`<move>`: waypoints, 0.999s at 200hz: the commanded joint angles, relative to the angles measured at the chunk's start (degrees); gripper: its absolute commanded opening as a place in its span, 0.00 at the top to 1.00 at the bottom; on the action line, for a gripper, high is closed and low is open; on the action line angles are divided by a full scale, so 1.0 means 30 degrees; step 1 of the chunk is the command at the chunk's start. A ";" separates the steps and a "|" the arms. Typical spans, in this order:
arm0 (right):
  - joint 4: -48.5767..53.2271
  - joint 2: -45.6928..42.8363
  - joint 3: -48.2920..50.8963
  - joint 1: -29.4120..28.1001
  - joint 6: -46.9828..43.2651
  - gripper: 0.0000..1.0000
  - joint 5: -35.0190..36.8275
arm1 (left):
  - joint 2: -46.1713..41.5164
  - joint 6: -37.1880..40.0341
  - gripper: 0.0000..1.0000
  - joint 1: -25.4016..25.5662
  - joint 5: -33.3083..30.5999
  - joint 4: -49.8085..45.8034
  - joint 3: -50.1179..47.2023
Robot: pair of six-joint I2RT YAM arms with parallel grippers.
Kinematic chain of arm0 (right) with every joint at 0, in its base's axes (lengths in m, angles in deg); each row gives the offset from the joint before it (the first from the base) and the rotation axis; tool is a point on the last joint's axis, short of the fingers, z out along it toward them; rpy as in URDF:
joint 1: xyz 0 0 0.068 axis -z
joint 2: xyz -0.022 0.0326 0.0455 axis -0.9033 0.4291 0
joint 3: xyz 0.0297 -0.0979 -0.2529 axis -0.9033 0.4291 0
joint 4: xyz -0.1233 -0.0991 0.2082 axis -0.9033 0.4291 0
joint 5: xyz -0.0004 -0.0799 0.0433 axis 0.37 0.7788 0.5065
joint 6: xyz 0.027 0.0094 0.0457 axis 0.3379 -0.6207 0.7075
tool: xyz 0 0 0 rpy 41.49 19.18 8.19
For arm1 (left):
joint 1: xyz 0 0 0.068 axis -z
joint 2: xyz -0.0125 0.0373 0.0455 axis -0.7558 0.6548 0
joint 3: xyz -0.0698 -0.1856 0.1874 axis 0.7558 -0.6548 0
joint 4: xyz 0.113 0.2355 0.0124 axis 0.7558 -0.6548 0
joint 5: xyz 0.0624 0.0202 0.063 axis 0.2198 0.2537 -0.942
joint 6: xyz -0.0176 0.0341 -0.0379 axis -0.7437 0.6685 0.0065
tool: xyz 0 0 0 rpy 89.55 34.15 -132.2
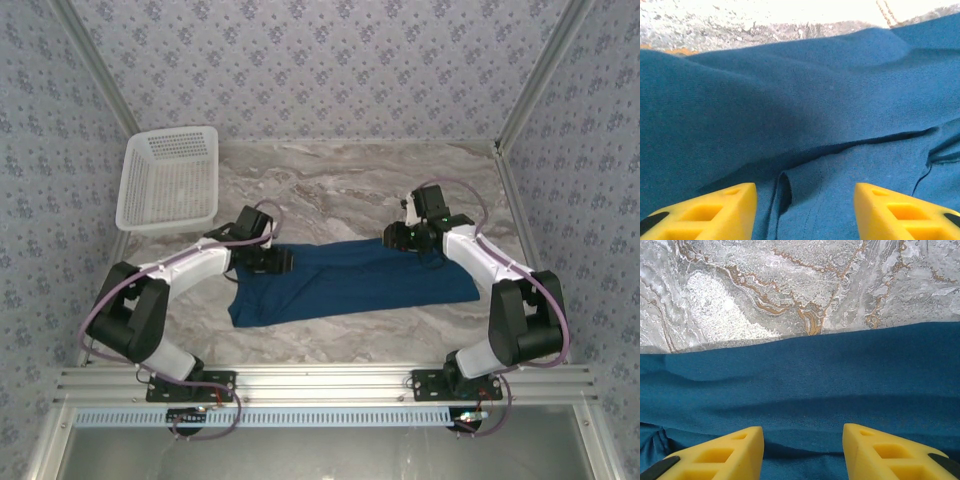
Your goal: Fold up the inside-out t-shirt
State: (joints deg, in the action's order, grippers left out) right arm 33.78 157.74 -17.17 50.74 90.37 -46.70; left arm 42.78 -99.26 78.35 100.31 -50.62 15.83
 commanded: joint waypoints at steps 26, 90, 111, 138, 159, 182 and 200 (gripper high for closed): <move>0.0158 0.0061 -0.0218 -0.0019 -0.0232 0.53 -0.0105 | 0.1365 0.0428 0.55 -0.0012 0.0885 -0.0173 0.0411; 0.0211 0.0043 0.0016 -0.0070 -0.0179 0.53 -0.0083 | 0.0930 0.0573 0.90 0.0093 0.1644 0.0134 0.0486; 0.0313 0.0037 0.0040 -0.0047 -0.0205 0.53 -0.0111 | 0.0209 0.0692 0.96 0.0259 0.1742 -0.0171 0.0522; 0.0667 -0.0061 0.0032 -0.0014 -0.0260 0.53 0.0000 | -0.1105 0.0270 0.97 0.1718 0.2125 -0.0177 0.0467; 0.0881 -0.0236 -0.0097 0.0228 -0.0383 0.53 0.0108 | -0.1200 -0.0415 0.97 0.3621 0.2722 0.0390 0.0560; 0.1124 -0.0349 -0.0245 0.0399 -0.0527 0.52 0.0195 | -0.0236 -0.0887 0.93 0.5710 0.3245 0.1000 0.0956; 0.1198 -0.0361 -0.0227 0.0430 -0.0536 0.52 0.0181 | 0.0654 -0.0721 0.83 0.6750 0.3836 0.0879 0.1455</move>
State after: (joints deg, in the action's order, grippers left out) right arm 35.18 157.74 -17.17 51.64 90.07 -46.63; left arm 41.66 -100.39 95.29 108.02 -48.46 17.76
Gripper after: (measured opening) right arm 0.476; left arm 0.113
